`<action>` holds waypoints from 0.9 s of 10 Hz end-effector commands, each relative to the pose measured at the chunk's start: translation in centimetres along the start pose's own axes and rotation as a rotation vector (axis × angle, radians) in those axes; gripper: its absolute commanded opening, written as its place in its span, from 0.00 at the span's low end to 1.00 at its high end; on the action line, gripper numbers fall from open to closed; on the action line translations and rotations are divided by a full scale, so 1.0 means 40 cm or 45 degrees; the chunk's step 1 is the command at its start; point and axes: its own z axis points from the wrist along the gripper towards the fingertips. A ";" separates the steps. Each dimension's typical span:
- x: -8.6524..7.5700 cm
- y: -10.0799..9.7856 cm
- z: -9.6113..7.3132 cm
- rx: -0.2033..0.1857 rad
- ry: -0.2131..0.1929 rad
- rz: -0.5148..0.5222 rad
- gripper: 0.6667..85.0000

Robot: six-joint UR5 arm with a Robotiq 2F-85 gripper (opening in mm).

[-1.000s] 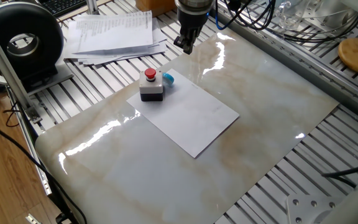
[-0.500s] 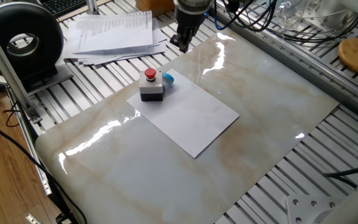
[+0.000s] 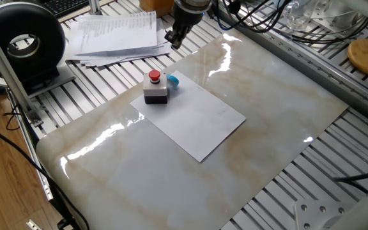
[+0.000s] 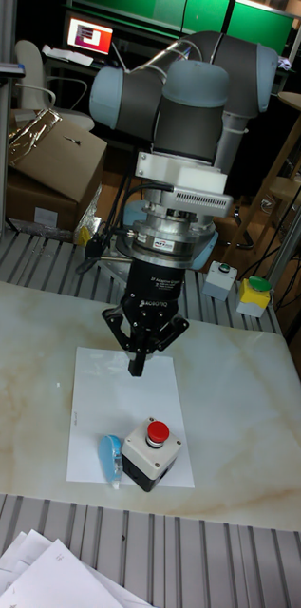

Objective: Use the correction tape on paper

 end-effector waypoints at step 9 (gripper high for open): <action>0.070 -0.022 0.017 -0.012 0.125 -0.119 0.12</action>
